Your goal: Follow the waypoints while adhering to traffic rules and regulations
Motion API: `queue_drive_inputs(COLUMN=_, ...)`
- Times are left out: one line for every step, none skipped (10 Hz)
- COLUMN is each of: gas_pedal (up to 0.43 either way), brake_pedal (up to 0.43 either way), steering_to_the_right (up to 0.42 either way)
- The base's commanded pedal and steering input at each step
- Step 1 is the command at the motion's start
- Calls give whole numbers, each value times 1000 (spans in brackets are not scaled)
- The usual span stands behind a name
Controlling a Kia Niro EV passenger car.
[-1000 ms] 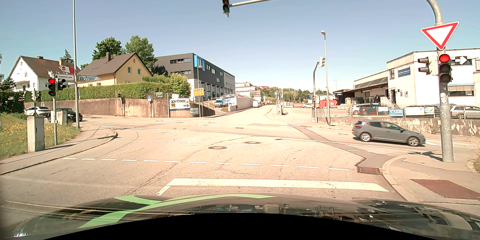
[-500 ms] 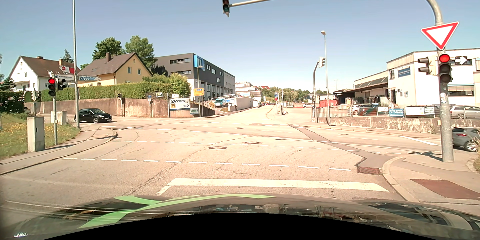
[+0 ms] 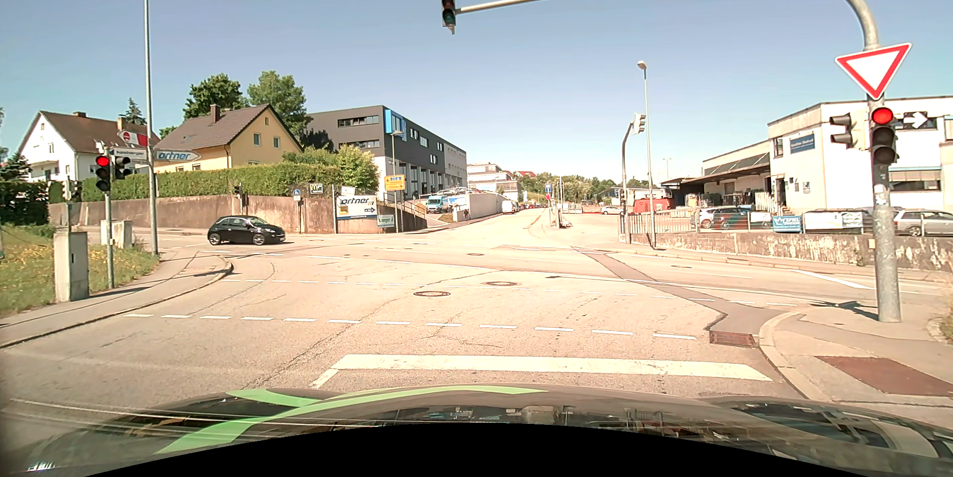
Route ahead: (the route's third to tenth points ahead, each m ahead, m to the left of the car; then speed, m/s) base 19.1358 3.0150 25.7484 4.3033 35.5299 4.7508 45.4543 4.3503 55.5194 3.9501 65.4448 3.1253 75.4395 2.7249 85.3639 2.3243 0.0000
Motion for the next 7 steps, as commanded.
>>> queue_drive_inputs(gas_pedal=0, brake_pedal=543, steering_to_the_right=17)
queue_drive_inputs(gas_pedal=0, brake_pedal=543, steering_to_the_right=18)
queue_drive_inputs(gas_pedal=0, brake_pedal=543, steering_to_the_right=18)
queue_drive_inputs(gas_pedal=0, brake_pedal=543, steering_to_the_right=18)
queue_drive_inputs(gas_pedal=0, brake_pedal=549, steering_to_the_right=17)
queue_drive_inputs(gas_pedal=0, brake_pedal=543, steering_to_the_right=18)
queue_drive_inputs(gas_pedal=0, brake_pedal=543, steering_to_the_right=18)
